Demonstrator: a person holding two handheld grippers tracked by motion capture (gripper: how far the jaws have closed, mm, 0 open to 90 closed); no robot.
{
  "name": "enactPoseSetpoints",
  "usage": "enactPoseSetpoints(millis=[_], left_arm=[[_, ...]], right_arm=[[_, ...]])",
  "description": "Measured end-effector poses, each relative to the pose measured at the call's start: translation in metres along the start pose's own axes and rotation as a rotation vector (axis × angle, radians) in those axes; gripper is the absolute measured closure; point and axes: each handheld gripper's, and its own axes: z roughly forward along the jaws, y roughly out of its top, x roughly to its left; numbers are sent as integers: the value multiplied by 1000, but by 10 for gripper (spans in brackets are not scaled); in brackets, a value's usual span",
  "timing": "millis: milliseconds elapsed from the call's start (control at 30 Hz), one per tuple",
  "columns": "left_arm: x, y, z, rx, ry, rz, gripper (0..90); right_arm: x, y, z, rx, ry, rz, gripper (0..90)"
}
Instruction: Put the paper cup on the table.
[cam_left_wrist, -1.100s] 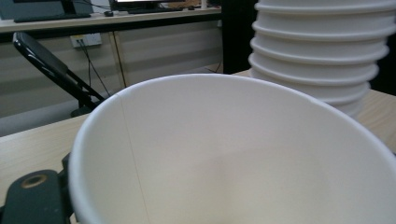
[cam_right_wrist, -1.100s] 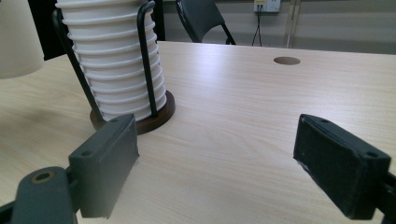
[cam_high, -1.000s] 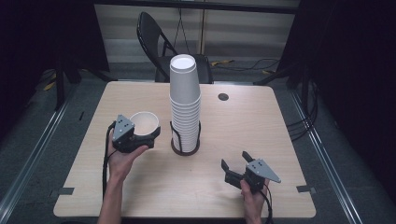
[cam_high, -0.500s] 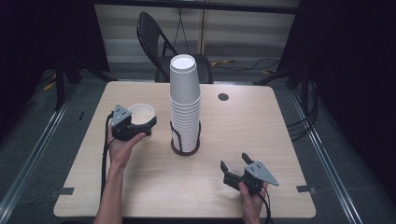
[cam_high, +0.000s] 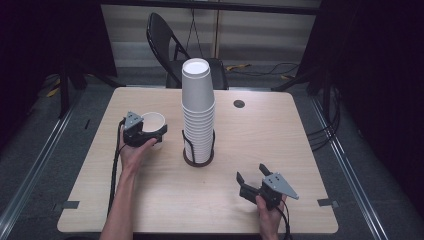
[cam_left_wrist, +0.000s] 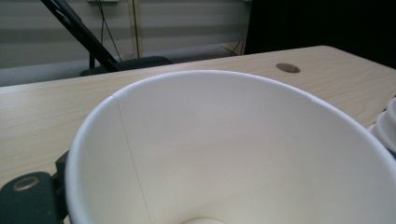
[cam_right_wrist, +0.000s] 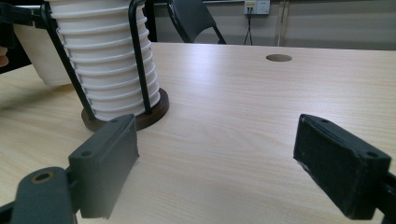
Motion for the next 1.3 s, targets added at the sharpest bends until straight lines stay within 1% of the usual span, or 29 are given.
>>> enactPoseSetpoints(millis=[133, 200, 267, 333, 367, 433, 467, 500, 567, 600, 633, 667, 700, 767, 800, 867, 933, 1000, 1033, 1100, 1133, 1167, 1200, 1300], left_arm=[[3, -5, 3, 24, 10, -10, 89], [3, -6, 2, 32, 10, -1, 88], [2, -6, 1, 41, 7, 19, 88], [1, -7, 2, 48, 14, 27, 84], [1, -7, 3, 64, 25, 23, 85], [2, -10, 4, 80, 27, 20, 111], [3, -12, 4, 97, 25, 28, 112], [4, -13, 5, 108, 29, 24, 115], [5, -15, 5, 125, 30, 32, 134], [6, -17, 6, 148, 31, 29, 136], [6, -19, 6, 151, 28, 34, 147], [7, -20, 7, 155, 28, 32, 149], [7, -21, 8, 173, 28, 22, 152], [7, -24, 9, 192, 34, 32, 154], [7, -25, 10, 195, 32, 33, 155], [6, -26, 8, 180, 50, 52, 157], [5, -26, 7, 193, 59, 53, 154], [4, -27, 7, 212, 63, 53, 158], [4, -28, 6, 212, 67, 45, 156], [5, -30, 5, 210, 51, 41, 156], [4, -31, 4, 217, 55, 47, 157], [3, -32, 4, 204, 56, 38, 157], [3, -32, 3, 214, 55, 45, 156], [2, -35, 0, 215, 61, 27, 156]], right_arm=[[1, 0, 0, 3, 4, -8, 135], [1, 0, 0, 5, 2, -9, 135], [1, 0, 0, 4, 0, -8, 136], [1, 0, 0, 2, -1, -9, 136], [1, 0, 0, 3, 1, -7, 136], [1, 0, 0, 3, 1, -11, 136], [1, 0, 0, 3, 0, -12, 136], [1, 0, 0, 3, -1, -12, 136], [1, 0, 0, 4, -1, -13, 136], [1, 0, 0, 3, -1, -14, 136], [1, 0, 0, 4, -1, -13, 136], [1, 0, 0, 3, 0, -14, 136], [1, 0, 0, 4, 1, -15, 136], [1, 0, 0, 4, 0, -10, 136], [1, 0, 0, 6, -3, -7, 137], [1, 0, 0, 9, -4, -3, 136], [1, 0, 0, 8, -5, -5, 136], [1, 0, 1, 10, -3, -10, 136], [1, 0, 1, 12, -2, -13, 136], [2, 0, 1, 11, -5, -16, 136], [2, 0, 1, 11, -6, -16, 137], [2, 0, 1, 11, -6, -17, 136], [1, 0, 1, 11, -6, -16, 137], [2, 0, 1, 11, -6, -17, 137]])
